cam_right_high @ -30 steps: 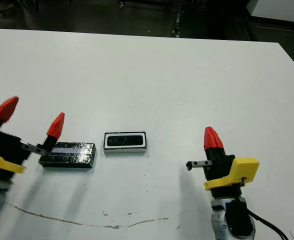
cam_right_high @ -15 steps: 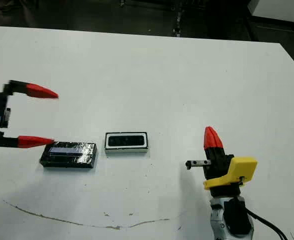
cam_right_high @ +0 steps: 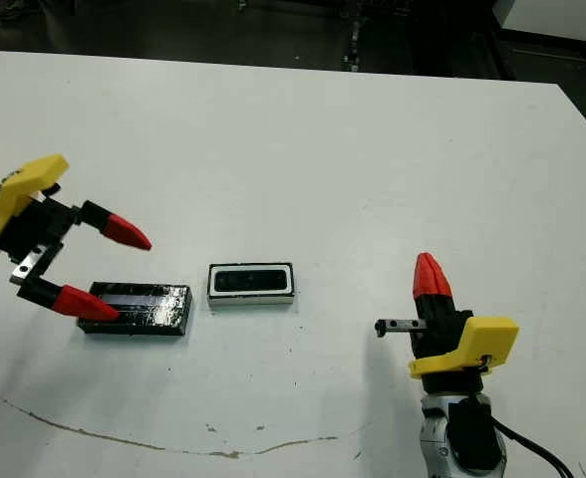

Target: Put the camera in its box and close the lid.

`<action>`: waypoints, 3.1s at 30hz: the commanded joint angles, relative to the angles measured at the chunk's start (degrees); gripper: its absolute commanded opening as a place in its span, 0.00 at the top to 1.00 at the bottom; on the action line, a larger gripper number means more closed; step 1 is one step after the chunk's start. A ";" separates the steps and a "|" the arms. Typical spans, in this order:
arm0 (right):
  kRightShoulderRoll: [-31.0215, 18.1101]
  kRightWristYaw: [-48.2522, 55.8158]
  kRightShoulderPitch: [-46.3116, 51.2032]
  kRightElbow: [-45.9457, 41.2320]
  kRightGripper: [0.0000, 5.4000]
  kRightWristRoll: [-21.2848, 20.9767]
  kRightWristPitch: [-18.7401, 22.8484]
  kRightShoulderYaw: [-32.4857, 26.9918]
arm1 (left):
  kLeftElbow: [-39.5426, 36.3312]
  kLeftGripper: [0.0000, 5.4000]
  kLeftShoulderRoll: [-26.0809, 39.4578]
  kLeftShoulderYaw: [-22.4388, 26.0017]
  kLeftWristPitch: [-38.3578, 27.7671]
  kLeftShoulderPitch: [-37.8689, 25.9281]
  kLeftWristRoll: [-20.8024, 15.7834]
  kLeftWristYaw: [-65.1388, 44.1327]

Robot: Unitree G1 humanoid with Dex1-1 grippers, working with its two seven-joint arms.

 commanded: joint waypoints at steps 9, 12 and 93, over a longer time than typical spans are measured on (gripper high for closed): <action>-0.11 -0.72 1.26 0.29 1.00 0.78 0.86 0.16 | -2.41 0.00 1.91 -0.55 0.37 4.33 1.75 -0.30; -0.15 -0.61 1.41 0.44 1.00 0.63 0.47 0.33 | -2.58 0.00 1.96 -0.48 -0.02 4.63 1.66 -0.30; -1.72 1.31 2.51 0.25 1.00 2.51 0.52 1.52 | -3.21 0.03 -9.94 10.93 0.00 17.60 13.30 7.73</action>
